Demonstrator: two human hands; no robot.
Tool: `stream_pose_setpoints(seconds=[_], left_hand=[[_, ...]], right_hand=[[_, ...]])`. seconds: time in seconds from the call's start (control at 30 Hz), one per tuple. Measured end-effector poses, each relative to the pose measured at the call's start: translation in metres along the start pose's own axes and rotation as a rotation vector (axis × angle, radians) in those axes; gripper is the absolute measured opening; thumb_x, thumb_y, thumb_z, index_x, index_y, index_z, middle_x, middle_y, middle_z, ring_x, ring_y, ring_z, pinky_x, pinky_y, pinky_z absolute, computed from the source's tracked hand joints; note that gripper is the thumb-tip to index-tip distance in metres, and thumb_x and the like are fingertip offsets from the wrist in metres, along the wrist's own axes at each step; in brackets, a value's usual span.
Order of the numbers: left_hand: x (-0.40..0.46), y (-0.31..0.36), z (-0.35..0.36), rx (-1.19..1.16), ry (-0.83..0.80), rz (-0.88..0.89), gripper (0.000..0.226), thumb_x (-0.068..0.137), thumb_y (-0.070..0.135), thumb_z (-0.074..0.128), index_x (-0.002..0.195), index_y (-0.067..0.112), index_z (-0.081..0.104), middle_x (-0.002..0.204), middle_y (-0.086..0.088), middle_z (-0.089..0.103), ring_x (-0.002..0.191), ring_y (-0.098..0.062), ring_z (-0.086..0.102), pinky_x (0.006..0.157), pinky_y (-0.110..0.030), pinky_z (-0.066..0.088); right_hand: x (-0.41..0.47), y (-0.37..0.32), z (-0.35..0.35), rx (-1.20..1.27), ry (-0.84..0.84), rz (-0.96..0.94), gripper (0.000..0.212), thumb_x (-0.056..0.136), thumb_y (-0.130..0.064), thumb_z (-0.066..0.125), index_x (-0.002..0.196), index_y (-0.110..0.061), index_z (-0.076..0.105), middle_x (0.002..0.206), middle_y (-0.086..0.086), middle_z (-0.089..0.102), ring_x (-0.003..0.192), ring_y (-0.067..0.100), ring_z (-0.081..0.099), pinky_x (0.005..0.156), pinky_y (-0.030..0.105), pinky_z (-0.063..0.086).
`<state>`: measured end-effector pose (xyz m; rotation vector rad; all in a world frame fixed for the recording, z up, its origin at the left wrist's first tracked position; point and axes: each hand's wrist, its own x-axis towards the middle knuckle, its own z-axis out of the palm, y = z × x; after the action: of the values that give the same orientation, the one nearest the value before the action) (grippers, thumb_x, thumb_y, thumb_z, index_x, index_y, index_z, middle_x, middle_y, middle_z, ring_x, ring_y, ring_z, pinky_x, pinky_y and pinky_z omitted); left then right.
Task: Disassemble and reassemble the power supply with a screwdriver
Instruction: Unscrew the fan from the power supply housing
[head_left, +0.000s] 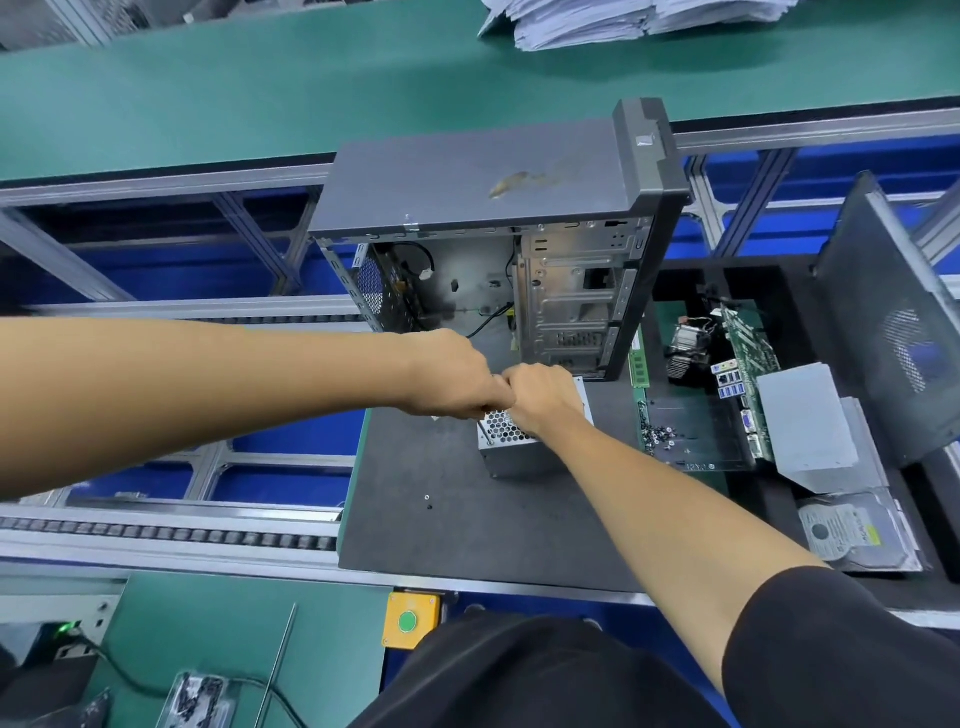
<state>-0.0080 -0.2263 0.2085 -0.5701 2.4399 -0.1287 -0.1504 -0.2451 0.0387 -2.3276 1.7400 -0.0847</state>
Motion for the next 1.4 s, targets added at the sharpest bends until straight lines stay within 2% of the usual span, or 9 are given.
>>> stream_pose_setpoints(seconds=[0.13, 0.3, 0.43, 0.57, 0.7, 0.87, 1.1, 1.23, 1.4], left_hand=[[0.006, 0.001, -0.011, 0.133, -0.010, 0.111, 0.008, 0.103, 0.030, 0.046, 0.110, 0.028, 0.048, 0.096, 0.000, 0.066, 0.071, -0.027, 0.047, 0.056, -0.033, 0.029], [0.012, 0.006, -0.019, 0.017, -0.015, 0.037, 0.011, 0.088, 0.023, 0.057, 0.094, 0.032, 0.055, 0.098, 0.007, 0.066, 0.085, -0.024, 0.060, 0.058, -0.031, 0.039], [0.010, 0.007, -0.015, -0.091, -0.058, -0.029, 0.019, 0.094, 0.035, 0.058, 0.110, 0.029, 0.050, 0.099, 0.003, 0.066, 0.082, -0.027, 0.059, 0.063, -0.036, 0.046], [0.012, 0.009, -0.011, -0.111, -0.076, -0.172, 0.044, 0.103, 0.054, 0.035, 0.118, 0.016, 0.052, 0.094, -0.012, 0.066, 0.074, -0.033, 0.054, 0.063, -0.037, 0.041], [0.014, 0.008, -0.014, -0.074, -0.083, -0.071, 0.020, 0.104, 0.036, 0.044, 0.110, 0.019, 0.051, 0.092, -0.007, 0.065, 0.072, -0.030, 0.049, 0.062, -0.036, 0.038], [0.016, 0.005, -0.022, 0.046, -0.035, -0.042, 0.014, 0.099, 0.039, 0.051, 0.093, 0.026, 0.048, 0.067, 0.005, 0.043, 0.066, -0.026, 0.046, 0.057, -0.033, 0.038], [0.024, 0.007, -0.025, -0.059, -0.080, -0.087, 0.009, 0.095, 0.032, 0.060, 0.090, 0.026, 0.055, 0.077, 0.005, 0.056, 0.072, -0.025, 0.053, 0.061, -0.034, 0.047], [0.024, 0.003, -0.024, -0.094, -0.189, -0.018, 0.013, 0.093, 0.013, 0.054, 0.099, 0.024, 0.054, 0.096, 0.005, 0.058, 0.080, -0.022, 0.055, 0.055, -0.028, 0.031], [0.018, 0.000, -0.024, 0.203, -0.134, 0.209, 0.028, 0.089, 0.002, 0.052, 0.108, 0.022, 0.050, 0.110, 0.002, 0.050, 0.086, -0.026, 0.054, 0.056, -0.036, 0.034]], right_hand=[[0.001, 0.000, -0.001, -0.024, -0.026, 0.006, 0.028, 0.091, -0.034, 0.046, 0.069, -0.024, 0.060, 0.058, -0.005, 0.049, 0.060, 0.024, 0.049, 0.061, 0.033, 0.035], [-0.002, 0.000, -0.002, -0.074, -0.050, -0.021, 0.026, 0.084, -0.022, 0.052, 0.060, -0.026, 0.044, 0.052, -0.008, 0.041, 0.059, 0.024, 0.049, 0.060, 0.031, 0.030], [-0.003, -0.001, -0.004, -0.035, -0.039, -0.023, 0.023, 0.079, -0.018, 0.050, 0.058, -0.025, 0.044, 0.051, -0.008, 0.041, 0.056, 0.024, 0.047, 0.060, 0.032, 0.030], [-0.001, -0.002, -0.003, -0.002, -0.030, -0.008, 0.025, 0.083, -0.025, 0.046, 0.059, -0.024, 0.046, 0.054, -0.006, 0.046, 0.055, 0.023, 0.048, 0.061, 0.034, 0.028], [-0.003, -0.001, -0.002, -0.032, -0.023, -0.027, 0.024, 0.079, -0.015, 0.043, 0.058, -0.025, 0.045, 0.052, -0.007, 0.044, 0.057, 0.025, 0.052, 0.059, 0.033, 0.030], [-0.003, -0.001, -0.002, -0.045, -0.030, -0.031, 0.022, 0.080, -0.013, 0.044, 0.060, -0.024, 0.047, 0.056, -0.006, 0.047, 0.059, 0.025, 0.050, 0.063, 0.033, 0.030], [-0.004, -0.001, -0.003, -0.035, -0.023, -0.037, 0.024, 0.082, -0.014, 0.046, 0.060, -0.024, 0.045, 0.055, -0.006, 0.045, 0.059, 0.024, 0.047, 0.066, 0.034, 0.033], [-0.005, -0.002, -0.005, -0.050, -0.061, -0.026, 0.021, 0.079, -0.011, 0.047, 0.063, -0.025, 0.045, 0.056, -0.007, 0.042, 0.063, 0.026, 0.049, 0.067, 0.033, 0.033], [-0.001, -0.004, -0.005, -0.010, -0.098, 0.019, 0.026, 0.083, -0.035, 0.057, 0.061, -0.024, 0.050, 0.057, -0.007, 0.050, 0.060, 0.021, 0.053, 0.063, 0.033, 0.026]])
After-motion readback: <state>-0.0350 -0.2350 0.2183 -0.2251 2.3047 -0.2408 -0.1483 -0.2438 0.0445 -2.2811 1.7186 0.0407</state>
